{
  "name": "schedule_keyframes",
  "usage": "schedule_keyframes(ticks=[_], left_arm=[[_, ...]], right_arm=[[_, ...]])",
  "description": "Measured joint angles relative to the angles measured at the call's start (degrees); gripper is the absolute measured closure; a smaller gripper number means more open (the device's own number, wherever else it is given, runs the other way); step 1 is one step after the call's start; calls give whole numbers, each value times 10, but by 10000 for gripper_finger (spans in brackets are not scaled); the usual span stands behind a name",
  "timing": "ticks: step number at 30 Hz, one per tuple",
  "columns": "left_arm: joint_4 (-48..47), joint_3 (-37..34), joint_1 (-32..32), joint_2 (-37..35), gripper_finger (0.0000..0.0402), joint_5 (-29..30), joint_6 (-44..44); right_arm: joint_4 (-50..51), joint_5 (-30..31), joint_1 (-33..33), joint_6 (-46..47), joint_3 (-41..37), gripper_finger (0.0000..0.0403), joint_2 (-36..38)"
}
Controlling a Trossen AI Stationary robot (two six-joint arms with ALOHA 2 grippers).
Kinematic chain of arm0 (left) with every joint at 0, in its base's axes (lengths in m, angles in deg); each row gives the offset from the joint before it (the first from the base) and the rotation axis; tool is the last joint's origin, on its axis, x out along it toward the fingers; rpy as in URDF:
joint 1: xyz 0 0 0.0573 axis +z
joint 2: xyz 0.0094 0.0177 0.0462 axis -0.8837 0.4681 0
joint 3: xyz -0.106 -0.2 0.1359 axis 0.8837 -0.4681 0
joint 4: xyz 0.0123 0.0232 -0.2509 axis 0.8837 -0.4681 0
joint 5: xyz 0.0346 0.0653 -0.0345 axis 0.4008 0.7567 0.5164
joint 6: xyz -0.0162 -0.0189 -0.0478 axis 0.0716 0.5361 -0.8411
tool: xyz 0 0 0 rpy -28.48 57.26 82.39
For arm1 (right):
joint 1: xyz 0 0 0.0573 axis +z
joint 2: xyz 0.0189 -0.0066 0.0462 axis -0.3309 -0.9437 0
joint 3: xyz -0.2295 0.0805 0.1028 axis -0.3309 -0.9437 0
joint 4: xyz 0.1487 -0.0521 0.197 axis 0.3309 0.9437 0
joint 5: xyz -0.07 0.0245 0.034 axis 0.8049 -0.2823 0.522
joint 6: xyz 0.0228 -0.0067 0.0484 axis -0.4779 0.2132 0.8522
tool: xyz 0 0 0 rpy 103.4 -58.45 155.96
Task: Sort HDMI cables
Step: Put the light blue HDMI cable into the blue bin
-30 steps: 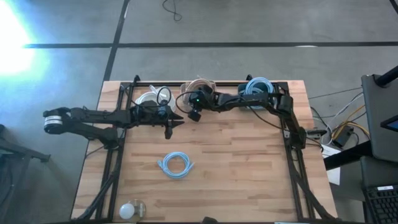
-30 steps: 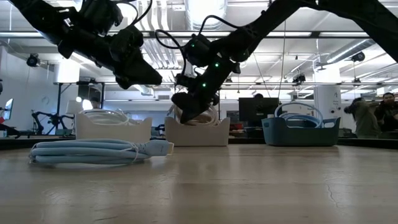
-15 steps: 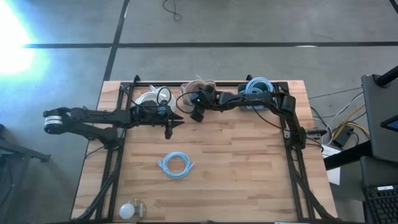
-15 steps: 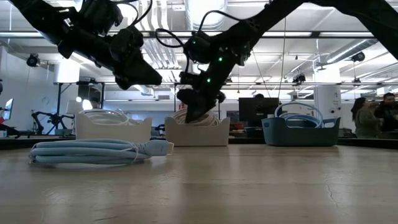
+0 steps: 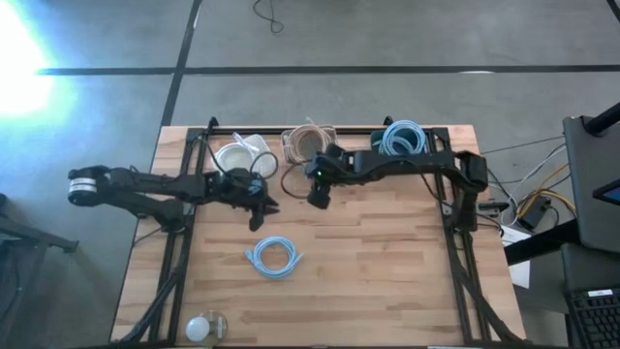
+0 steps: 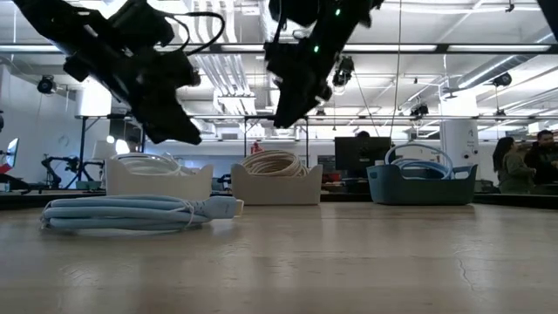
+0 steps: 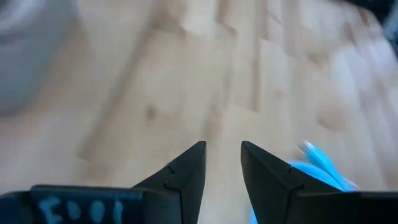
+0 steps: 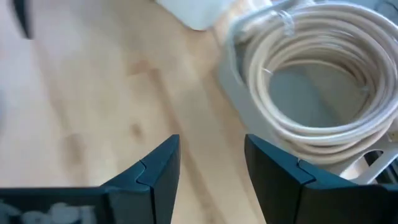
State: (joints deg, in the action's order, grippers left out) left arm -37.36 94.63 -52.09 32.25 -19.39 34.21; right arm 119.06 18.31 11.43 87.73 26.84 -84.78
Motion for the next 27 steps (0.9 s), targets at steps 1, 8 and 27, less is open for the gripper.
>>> schedule_keyframes(ticks=[1, 8, 27], left_arm=[[-7, 0, -10, 0, 270, -6, -6], [-16, 0, -109, 13, 271, 1, -21], [21, 0, -159, 170, 271, -17, -50]], right_arm=[[8, 0, 9, 0, 0, 227, 7], [14, 2, 60, 6, -25, 225, 42], [-108, -38, 93, 118, -253, 223, 137]])
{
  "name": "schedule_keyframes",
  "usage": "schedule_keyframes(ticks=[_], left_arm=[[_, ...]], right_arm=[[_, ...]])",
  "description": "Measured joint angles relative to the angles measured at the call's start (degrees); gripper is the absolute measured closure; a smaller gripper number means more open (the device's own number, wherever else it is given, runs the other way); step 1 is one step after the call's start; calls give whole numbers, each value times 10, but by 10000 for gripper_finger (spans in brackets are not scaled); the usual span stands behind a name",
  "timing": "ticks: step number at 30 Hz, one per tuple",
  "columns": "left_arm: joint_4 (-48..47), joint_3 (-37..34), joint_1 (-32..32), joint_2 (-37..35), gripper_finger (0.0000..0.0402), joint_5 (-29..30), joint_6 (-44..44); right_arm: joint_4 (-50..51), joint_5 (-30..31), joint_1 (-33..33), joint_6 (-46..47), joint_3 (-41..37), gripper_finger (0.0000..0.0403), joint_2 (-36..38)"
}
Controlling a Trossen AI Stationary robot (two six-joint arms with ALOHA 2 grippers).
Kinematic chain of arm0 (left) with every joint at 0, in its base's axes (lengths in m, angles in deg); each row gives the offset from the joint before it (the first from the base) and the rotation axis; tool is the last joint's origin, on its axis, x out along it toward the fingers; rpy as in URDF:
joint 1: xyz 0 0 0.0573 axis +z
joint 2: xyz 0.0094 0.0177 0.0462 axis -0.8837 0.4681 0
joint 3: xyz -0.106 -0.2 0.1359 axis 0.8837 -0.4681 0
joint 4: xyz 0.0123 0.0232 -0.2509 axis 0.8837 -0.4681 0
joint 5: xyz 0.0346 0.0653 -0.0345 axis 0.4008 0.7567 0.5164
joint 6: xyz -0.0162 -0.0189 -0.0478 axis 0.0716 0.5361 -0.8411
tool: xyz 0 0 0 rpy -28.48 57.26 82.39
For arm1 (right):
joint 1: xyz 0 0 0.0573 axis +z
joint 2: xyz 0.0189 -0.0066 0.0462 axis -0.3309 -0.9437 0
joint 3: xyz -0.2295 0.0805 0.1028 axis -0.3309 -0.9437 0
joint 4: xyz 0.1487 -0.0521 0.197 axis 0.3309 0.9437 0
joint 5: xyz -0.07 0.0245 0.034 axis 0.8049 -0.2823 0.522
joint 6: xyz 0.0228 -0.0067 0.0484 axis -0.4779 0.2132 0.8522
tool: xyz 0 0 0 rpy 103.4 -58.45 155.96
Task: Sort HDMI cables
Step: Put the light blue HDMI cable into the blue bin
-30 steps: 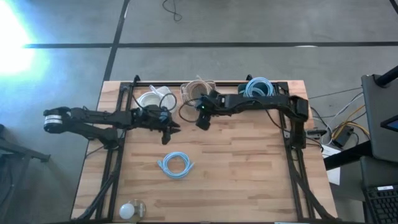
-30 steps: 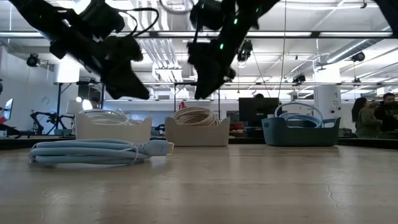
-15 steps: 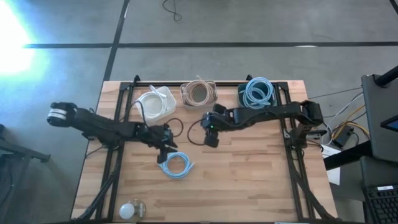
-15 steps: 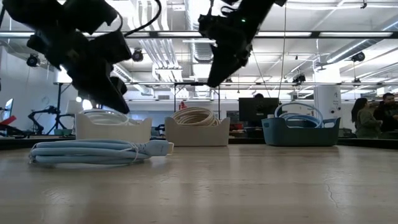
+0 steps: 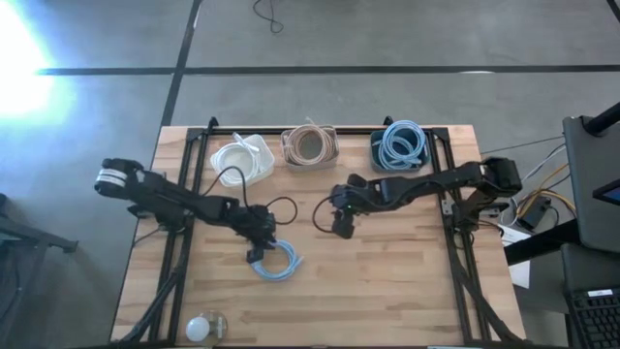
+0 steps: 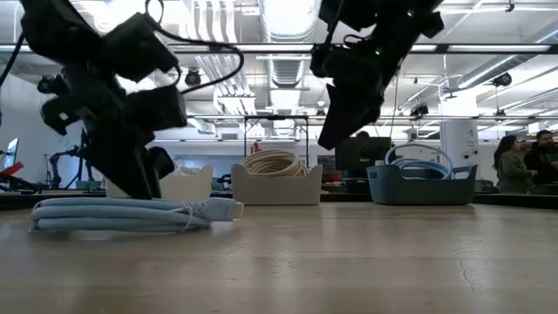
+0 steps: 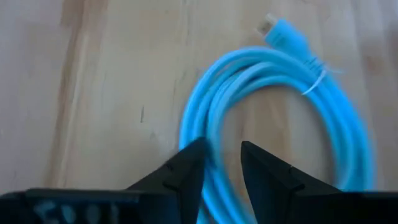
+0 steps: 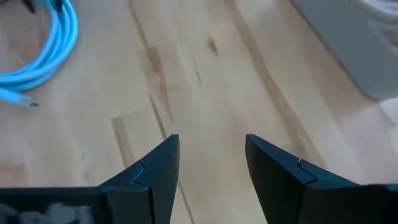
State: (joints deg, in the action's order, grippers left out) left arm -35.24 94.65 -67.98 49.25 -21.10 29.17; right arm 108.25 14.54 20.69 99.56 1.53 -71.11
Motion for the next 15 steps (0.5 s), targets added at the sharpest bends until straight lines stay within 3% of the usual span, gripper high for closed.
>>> schedule_keyframes(ticks=[9, 12, 15], left_arm=[[38, 2, 2, 59, 276, 21, 64], [65, 8, 2, 60, 308, 23, 104], [56, 22, 3, 53, 365, 46, 157]], right_arm=[[-82, -66, 0, -1, -49, 225, 6], [-94, -66, 0, -17, -42, 225, 5], [-134, -66, 0, -32, -33, 225, 3]])
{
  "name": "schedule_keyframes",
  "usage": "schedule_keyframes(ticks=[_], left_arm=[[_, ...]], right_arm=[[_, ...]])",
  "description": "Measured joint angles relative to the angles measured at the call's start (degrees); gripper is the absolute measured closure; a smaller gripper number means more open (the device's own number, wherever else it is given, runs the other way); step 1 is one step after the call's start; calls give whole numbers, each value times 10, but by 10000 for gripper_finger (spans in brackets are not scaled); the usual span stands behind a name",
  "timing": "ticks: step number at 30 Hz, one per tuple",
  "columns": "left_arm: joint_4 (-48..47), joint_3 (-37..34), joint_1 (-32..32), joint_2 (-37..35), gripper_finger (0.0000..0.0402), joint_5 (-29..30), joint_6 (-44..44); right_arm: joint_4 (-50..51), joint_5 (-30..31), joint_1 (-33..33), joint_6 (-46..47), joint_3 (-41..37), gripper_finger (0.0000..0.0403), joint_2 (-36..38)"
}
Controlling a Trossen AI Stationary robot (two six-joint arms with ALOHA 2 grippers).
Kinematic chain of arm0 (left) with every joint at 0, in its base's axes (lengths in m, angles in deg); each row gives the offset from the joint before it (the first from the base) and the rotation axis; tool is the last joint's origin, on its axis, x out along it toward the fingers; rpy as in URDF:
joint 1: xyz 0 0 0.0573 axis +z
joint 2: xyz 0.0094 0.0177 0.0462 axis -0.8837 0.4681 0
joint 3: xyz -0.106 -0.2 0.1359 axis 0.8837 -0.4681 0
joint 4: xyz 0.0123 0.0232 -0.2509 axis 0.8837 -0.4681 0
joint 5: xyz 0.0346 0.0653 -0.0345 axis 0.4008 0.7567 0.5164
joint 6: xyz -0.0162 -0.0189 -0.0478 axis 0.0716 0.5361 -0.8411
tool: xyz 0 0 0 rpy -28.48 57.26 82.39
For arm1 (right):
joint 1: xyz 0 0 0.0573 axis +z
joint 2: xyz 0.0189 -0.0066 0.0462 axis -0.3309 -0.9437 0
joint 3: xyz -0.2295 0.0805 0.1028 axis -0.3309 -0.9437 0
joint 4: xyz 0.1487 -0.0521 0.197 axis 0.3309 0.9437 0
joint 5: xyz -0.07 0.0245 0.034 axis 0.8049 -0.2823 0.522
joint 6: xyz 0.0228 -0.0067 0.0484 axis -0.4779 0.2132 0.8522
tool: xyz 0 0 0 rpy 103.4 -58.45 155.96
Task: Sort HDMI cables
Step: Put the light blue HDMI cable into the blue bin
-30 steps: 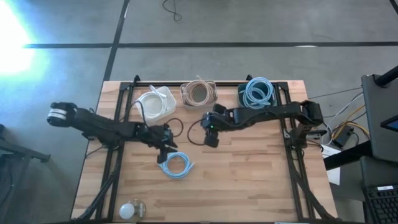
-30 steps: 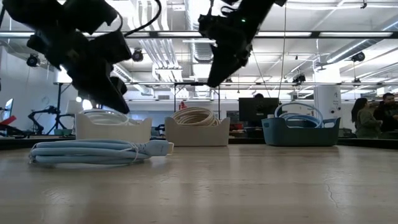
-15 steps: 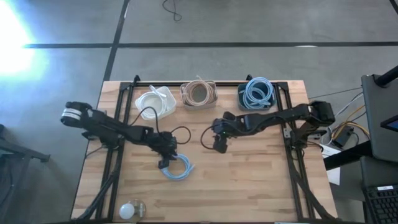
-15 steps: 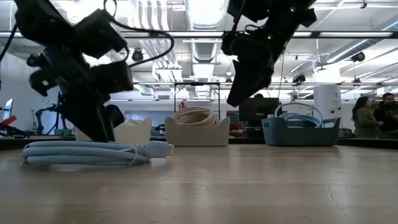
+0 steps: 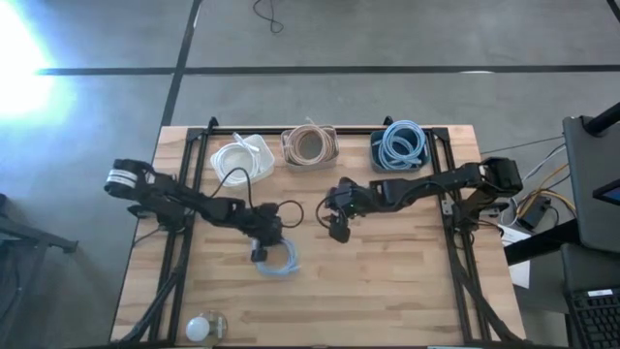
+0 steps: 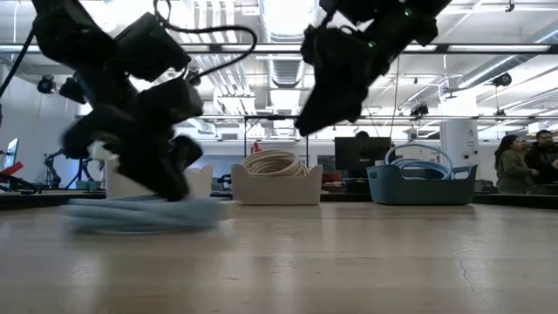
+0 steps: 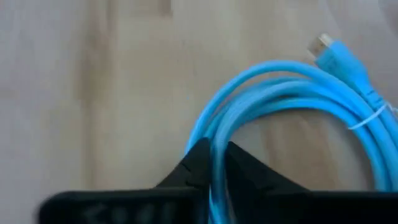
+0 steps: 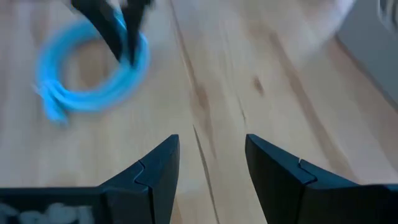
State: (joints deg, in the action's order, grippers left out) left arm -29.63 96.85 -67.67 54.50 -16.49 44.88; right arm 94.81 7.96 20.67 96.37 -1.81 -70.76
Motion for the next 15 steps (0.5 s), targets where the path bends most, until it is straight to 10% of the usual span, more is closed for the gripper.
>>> schedule_keyframes(ticks=[9, 15], left_arm=[[7, 51, 8, -6, 377, 270, 79], [10, 95, 19, -6, 391, 313, 119]], right_arm=[[-70, 0, 2, -10, 17, 225, -1], [-69, 22, 2, -12, 11, 225, -1]])
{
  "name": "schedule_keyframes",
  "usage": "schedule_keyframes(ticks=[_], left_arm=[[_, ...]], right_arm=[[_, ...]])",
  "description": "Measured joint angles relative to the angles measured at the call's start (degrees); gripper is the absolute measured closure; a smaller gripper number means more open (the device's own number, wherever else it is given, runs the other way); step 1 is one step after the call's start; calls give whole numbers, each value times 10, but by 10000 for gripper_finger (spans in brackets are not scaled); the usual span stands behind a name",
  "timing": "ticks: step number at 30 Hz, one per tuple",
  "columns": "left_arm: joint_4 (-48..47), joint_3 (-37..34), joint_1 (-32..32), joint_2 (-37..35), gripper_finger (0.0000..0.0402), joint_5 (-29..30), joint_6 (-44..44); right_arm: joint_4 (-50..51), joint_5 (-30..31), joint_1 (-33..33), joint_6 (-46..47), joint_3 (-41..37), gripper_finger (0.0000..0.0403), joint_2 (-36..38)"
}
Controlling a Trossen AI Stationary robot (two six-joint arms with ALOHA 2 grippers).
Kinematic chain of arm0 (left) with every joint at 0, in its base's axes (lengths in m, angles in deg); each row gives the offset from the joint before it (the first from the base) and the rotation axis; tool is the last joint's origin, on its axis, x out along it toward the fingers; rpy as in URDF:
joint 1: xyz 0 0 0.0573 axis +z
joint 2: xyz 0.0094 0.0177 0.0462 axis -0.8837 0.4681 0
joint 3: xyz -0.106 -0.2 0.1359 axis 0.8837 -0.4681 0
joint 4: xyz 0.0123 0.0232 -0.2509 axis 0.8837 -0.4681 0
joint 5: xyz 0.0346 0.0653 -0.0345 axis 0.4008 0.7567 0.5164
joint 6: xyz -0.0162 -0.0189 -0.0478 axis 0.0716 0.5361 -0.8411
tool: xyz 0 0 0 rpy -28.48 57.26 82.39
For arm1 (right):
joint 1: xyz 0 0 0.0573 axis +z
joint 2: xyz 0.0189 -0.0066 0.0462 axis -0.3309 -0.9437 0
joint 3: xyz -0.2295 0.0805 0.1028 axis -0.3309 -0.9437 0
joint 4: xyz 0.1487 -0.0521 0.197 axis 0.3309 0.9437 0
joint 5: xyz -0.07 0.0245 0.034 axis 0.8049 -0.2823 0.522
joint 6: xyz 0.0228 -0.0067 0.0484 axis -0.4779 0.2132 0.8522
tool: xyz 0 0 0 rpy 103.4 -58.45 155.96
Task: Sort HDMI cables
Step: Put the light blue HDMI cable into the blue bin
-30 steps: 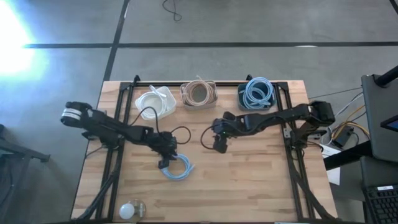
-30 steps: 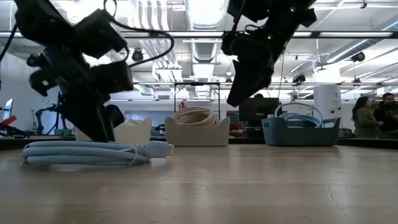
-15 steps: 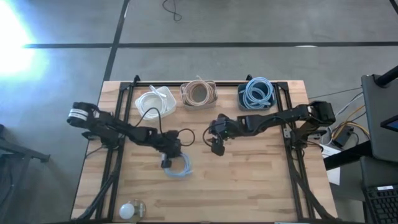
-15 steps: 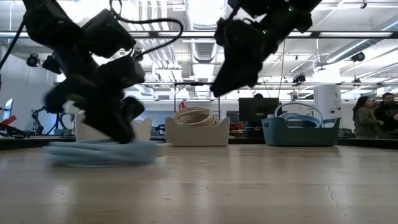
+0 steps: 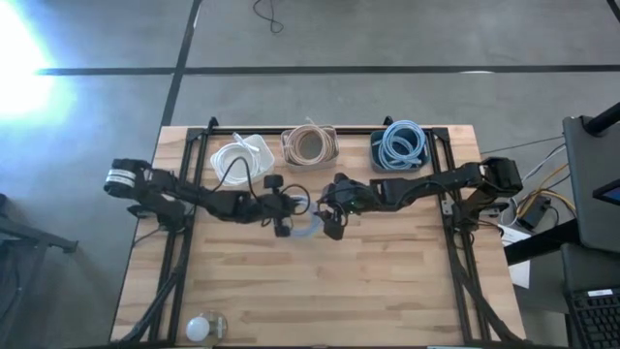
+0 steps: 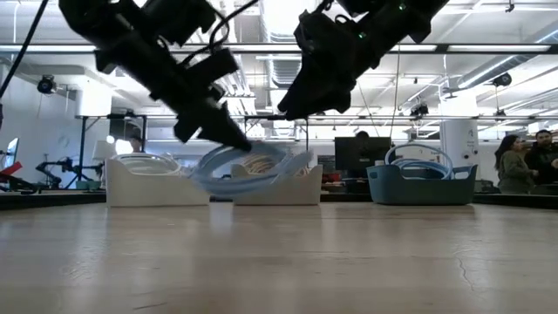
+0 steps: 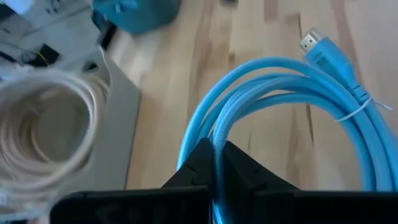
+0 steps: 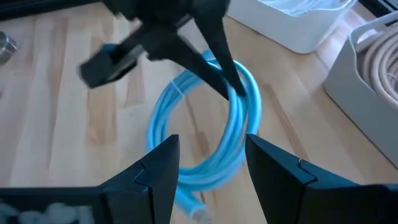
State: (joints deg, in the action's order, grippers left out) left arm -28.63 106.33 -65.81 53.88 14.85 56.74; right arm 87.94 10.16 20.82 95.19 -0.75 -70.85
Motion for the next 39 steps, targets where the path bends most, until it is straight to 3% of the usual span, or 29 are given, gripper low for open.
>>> schedule_keyframes(ticks=[7, 14, 27, 39], left_arm=[[38, 24, 4, 0, 375, -5, 4], [52, 31, 4, 1, 385, -35, -2], [52, 14, 6, 1, 385, -12, -3], [109, 13, 1, 1, 384, -12, 55]], right_arm=[[2, 6, 2, -31, -11, 225, -1], [20, 72, 2, -32, -15, 225, -1], [23, 75, 8, -30, -2, 225, 1], [30, 77, 7, -15, -9, 225, 0]])
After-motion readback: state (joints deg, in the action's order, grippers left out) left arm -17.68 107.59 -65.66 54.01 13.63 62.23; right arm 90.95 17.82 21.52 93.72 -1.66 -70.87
